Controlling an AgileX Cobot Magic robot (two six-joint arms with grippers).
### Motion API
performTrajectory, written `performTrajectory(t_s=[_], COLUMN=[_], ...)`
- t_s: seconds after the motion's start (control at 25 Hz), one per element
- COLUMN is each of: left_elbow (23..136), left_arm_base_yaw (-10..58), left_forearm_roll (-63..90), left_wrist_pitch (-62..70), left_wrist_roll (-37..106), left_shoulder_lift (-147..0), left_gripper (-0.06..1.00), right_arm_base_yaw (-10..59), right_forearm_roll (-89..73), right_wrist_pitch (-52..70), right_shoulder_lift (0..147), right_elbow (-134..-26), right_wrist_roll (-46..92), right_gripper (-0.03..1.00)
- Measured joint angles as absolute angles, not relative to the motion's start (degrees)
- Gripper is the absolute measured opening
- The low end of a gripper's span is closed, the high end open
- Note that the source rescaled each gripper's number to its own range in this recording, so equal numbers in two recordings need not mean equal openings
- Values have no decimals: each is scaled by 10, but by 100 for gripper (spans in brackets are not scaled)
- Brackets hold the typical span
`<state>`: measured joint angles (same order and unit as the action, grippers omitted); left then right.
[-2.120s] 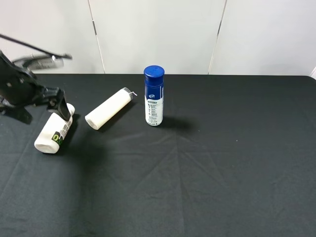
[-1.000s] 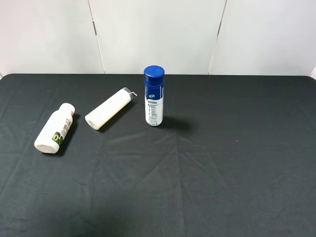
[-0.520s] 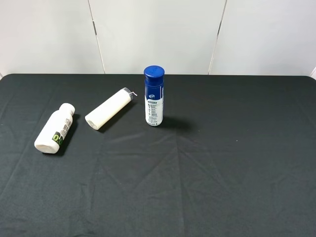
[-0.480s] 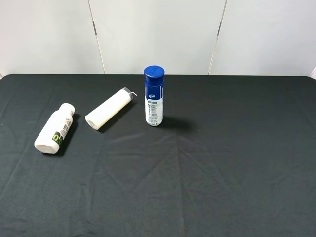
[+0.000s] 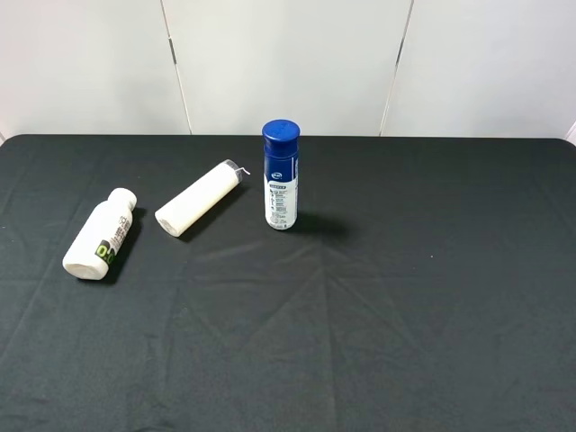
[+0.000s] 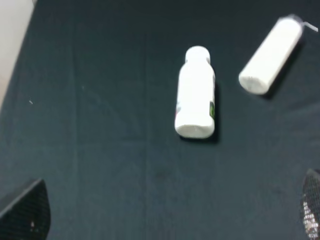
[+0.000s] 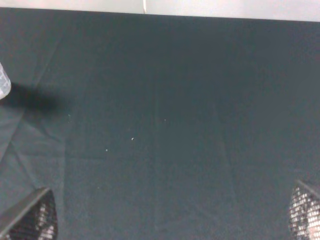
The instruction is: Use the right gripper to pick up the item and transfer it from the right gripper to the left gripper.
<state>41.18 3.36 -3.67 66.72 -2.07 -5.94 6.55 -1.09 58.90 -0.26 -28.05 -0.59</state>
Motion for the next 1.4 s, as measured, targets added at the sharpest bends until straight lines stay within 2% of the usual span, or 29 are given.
performTrajectory(t_s=[0.16,0.56,0.96,1.4], left_elbow=[350,287,283,283], left_arm_base_yaw=[34,34,34,34], left_forearm_roll=[-23,0,-3,-3], left_wrist_pitch=[667,618,608,608], left_wrist_roll=[-21,-21,-21,-19], left_shoulder_lift=[2,2,2,2], left_gripper=[100,98,89,88], right_arm_base_yaw=[66,66,66,66], right_forearm_roll=[-11,-11,-12,-13], right_wrist_pitch=[589,589,589,589], right_shoulder_lift=[-3,-3,-3,-3], right_elbow=[-281,-281,-281,-281], right_wrist_roll=[-6,-6,-6,-6], right_gripper=[100,100,100,100])
